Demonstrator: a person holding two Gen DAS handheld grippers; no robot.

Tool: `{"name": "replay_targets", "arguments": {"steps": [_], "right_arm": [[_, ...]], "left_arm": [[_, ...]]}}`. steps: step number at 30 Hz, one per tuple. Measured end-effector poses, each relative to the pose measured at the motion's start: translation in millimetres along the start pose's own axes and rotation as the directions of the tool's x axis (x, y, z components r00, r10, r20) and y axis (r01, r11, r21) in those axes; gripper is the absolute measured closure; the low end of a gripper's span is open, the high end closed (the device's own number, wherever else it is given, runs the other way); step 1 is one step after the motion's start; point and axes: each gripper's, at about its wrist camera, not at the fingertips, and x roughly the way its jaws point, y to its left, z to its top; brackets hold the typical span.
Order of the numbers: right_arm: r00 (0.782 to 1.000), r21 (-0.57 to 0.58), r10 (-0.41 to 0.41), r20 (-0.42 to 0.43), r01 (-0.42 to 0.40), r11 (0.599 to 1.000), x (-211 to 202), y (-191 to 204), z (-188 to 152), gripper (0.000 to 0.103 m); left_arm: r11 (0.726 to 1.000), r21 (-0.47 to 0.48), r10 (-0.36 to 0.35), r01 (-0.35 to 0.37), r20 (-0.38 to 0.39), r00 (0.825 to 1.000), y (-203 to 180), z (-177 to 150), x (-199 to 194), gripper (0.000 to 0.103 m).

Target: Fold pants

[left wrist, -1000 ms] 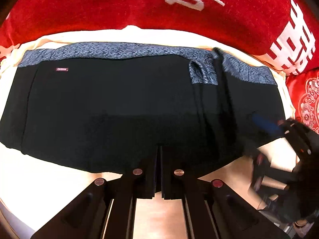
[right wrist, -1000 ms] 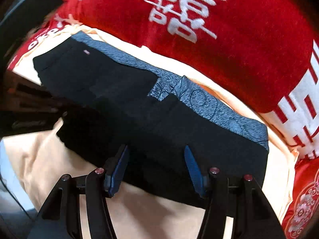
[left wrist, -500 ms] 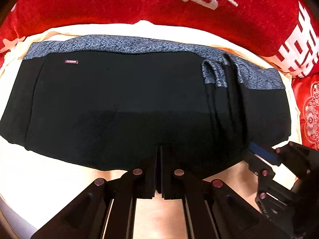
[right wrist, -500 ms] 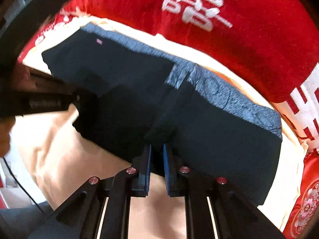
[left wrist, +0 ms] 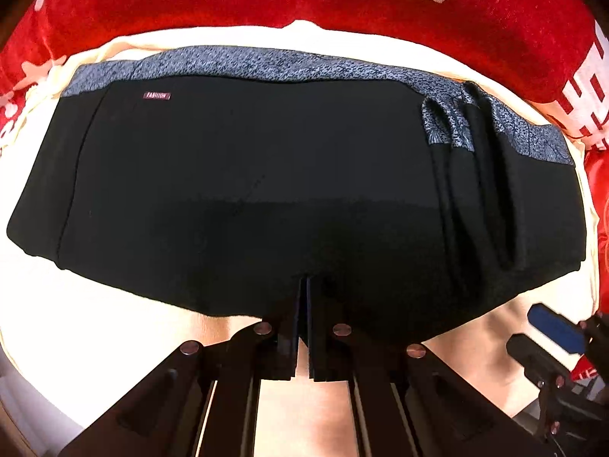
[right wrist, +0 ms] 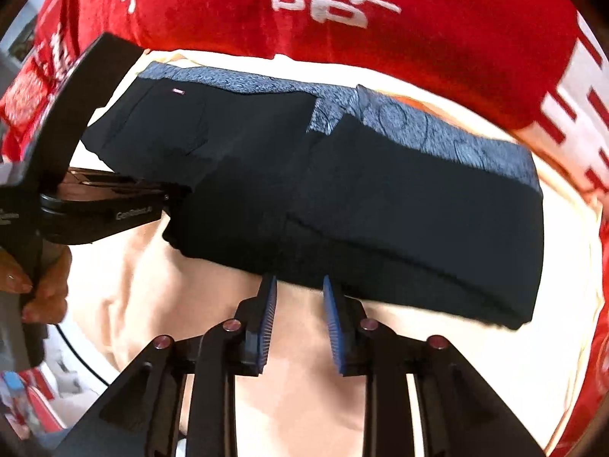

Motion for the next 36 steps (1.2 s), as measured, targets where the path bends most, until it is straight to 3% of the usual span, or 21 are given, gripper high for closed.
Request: {"name": "replay_targets", "arguments": {"steps": [1,2,3,6,12,14,16,18,32,36], "right_arm": [[1.0,0.02,0.01,-0.006,-0.01,1.0,-0.5,-0.8,-1.0,0.075],[1.0,0.035,0.019,-0.011,-0.018,0.999,-0.7,-1.5,-1.1,0.075],[0.999,0.055,0.03,-0.017,-0.029,0.998,-0.4,-2.0,-1.9,0.075],[0.998,0.095,0.055,-0.03,-0.052,0.994,0.0,-2.2,-4.0,0.075],[0.996,0.131,0.071,-0.054,-0.064,0.989,2.4,5.0,-3.0,0.073],[0.996,0.142,0.069,-0.064,-0.059,0.988,3.0,7.8,-1.0,0.058],[0.996,0.153,0.066,-0.062,-0.056,0.987,1.3,11.8,0.9,0.035],[0.996,0.16,0.061,-0.062,-0.051,0.986,-0.3,16.7,3.1,0.026],[0.989,0.103,0.068,-0.133,-0.055,0.993,19.0,73.5,25.2,0.024],[0.987,0.074,0.058,-0.147,-0.047,0.996,27.4,87.1,34.5,0.024]], "left_arm": [[1.0,-0.006,0.0,0.0,0.0,1.0,-2.1,2.8,1.5,0.071],[0.999,-0.015,0.041,-0.041,0.015,0.999,-0.3,2.4,-0.8,0.045],[0.998,-0.026,0.057,-0.056,0.033,0.998,4.1,0.0,-4.0,0.03],[0.998,-0.065,-0.007,0.008,0.02,1.0,18.3,-4.1,-6.2,0.028],[0.998,-0.065,0.025,-0.025,0.009,1.0,39.1,-17.4,-9.1,0.028],[0.997,-0.071,0.021,-0.02,0.018,1.0,50.4,-23.4,-13.9,0.028],[0.997,-0.081,0.017,-0.015,0.015,1.0,58.0,-26.8,-15.3,0.028],[0.996,-0.088,0.006,-0.005,0.01,1.0,67.7,-31.5,-16.6,0.028],[0.981,-0.195,0.023,-0.015,0.037,0.999,156.3,-50.6,-29.3,0.028],[0.968,-0.25,-0.001,0.022,0.081,0.997,178.3,-48.5,-34.5,0.028]]}}
